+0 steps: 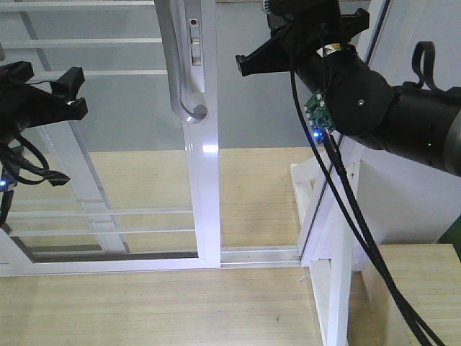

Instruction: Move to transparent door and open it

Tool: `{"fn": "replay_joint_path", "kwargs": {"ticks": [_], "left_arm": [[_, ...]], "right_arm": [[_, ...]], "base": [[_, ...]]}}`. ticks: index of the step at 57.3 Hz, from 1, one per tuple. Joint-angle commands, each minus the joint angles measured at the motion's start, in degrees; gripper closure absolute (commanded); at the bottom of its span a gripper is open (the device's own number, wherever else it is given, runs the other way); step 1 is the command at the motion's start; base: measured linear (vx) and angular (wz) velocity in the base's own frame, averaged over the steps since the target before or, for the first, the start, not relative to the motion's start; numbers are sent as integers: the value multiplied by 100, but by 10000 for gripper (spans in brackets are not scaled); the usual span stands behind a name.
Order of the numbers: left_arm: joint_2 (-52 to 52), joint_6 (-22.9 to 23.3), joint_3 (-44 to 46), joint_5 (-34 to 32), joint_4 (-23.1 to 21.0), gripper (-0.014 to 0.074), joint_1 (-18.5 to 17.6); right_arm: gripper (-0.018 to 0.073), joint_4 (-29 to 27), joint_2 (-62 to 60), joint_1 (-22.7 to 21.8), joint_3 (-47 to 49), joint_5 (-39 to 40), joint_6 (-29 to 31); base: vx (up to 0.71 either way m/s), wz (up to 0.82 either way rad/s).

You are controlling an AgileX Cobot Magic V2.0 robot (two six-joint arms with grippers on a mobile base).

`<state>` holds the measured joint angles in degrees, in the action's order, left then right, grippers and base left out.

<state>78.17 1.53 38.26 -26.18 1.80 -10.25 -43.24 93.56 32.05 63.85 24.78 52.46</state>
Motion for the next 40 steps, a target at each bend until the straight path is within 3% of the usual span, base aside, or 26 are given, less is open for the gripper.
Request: {"fn": "replay_joint_path", "kwargs": {"ticks": [1,6,19,28,40], "left_arm": [[159,108,302,-749,119,10,-134],[480,252,531,-708,304,10,-243],[1073,394,1071,-750,282,10,-299],[1398,532,1425,-746,302,10,-349],[1868,1074,1963,-746,1073,10,-620]], "right_arm": [[562,-80,-315,-29,149,123,363],[562,-271,-322,-91,149,-46,385],[562,-629,-657,-91,149,-377,427],[562,-955,-819,-91,149,-495,855],[562,-1222,-819,-91,149,-476,1280]], "base": [[0,0],[0,0],[0,0],[0,0],[0,0]]}}
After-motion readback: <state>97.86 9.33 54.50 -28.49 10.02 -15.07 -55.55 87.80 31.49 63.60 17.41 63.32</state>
